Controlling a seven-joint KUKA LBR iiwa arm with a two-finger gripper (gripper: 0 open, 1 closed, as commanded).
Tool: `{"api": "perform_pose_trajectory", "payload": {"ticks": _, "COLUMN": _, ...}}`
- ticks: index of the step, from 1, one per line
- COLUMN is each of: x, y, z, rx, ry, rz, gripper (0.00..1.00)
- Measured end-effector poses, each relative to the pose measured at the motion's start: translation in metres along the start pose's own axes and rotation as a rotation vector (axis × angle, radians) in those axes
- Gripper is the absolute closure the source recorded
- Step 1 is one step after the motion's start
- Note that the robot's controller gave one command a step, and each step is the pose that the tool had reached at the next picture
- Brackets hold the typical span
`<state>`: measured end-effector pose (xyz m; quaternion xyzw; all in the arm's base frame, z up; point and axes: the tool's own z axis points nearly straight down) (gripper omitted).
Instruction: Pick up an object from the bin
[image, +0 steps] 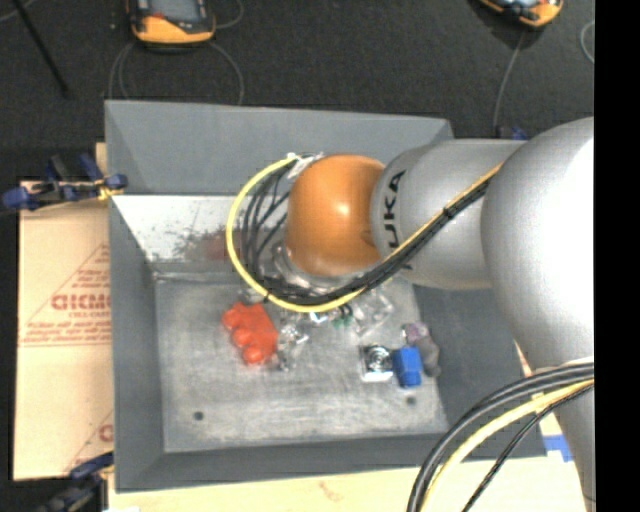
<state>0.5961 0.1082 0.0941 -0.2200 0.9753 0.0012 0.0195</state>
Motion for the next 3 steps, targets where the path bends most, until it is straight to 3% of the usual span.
{"api": "perform_pose_trajectory", "payload": {"ticks": 1, "x": -0.023, "y": 0.007, "z": 0.002, "rx": -0.006, "ry": 0.01, "rz": -0.648, "gripper": 0.0}}
{"api": "perform_pose_trajectory", "payload": {"ticks": 2, "x": -0.024, "y": 0.01, "z": 0.002, "rx": -0.012, "ry": 0.007, "rz": -0.645, "gripper": 1.0}}
{"api": "perform_pose_trajectory", "payload": {"ticks": 3, "x": -0.025, "y": 0.008, "z": -0.144, "rx": -0.014, "ry": 0.024, "rz": -0.78, "gripper": 1.0}}
